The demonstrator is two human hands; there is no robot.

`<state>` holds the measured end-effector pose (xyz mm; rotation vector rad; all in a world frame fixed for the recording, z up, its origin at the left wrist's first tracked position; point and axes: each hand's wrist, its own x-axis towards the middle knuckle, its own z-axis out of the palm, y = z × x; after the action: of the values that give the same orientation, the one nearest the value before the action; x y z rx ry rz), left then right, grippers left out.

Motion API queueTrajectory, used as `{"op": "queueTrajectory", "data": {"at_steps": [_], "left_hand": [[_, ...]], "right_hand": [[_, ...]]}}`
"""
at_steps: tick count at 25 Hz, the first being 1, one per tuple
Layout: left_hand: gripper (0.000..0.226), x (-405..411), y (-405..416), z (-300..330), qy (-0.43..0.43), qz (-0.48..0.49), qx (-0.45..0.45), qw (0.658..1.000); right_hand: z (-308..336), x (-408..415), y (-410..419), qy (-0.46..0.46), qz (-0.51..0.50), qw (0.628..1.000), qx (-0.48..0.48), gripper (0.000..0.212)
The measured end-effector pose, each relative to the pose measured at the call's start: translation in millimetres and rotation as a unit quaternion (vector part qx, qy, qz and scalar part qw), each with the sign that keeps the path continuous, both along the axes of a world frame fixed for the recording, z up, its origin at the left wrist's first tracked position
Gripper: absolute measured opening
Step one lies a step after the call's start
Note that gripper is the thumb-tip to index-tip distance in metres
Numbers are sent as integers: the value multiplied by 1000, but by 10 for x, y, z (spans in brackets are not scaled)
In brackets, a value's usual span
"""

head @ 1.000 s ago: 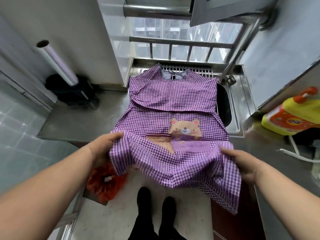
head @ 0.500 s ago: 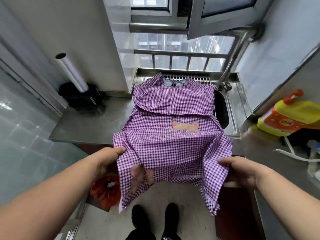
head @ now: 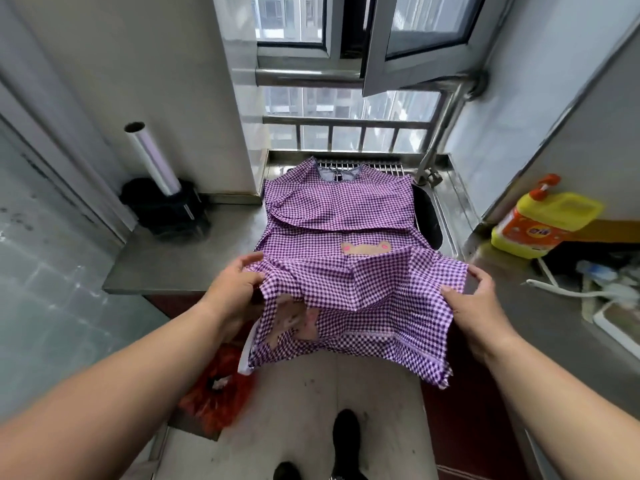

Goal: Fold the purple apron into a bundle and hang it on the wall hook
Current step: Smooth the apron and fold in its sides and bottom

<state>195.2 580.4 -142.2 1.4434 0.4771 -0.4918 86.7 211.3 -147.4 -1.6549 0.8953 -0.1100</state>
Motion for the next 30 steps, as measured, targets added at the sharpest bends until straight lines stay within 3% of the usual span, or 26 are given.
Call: {"op": "queueTrajectory", "data": {"at_steps": [3,5,6,8,11,15,18,21,22,25,26,28,30], "left_hand": [[63,-105,16,233,-6,-167,12,986],[58,-172,11,369,-100,-280,128,946],[55,-167,11,385,-168,-324,207,908],[55,-134,30,362,-280,-408,368,787],[51,-96,32,258,-366,-483,513,608],[21,-90,-22,296,-404,-496,576,510],[28,-84,-21,246,-385,-509,636,434],[25,-96,40,129,-442,-474,649,398],[24,-98,41,112,-459,-480,631,401],[27,-153,11,69,-417,-554,558,456],[23,-170,-5,54,-412,-571,545,456],[13,-196,-36,1,-405,-603,533,435],[18,-225,-64,-6,-378,-637,530,412]], "right_hand": [[138,-70,153,-40,-2,996,79,26],[196,-127,209,-35,23,989,140,43],[203,-153,206,-24,55,991,123,54],[231,-223,198,-10,139,990,-26,66],[280,-271,165,19,275,911,-306,55],[293,-304,126,35,306,833,-460,8],[319,-334,101,32,399,744,-534,14],[330,-341,105,80,495,719,-481,34],[309,-323,103,95,514,709,-474,33],[188,-305,120,119,534,706,-449,10],[166,-304,120,123,540,707,-440,7],[120,-322,90,135,559,703,-418,15],[85,-350,72,153,576,687,-415,21]]}}
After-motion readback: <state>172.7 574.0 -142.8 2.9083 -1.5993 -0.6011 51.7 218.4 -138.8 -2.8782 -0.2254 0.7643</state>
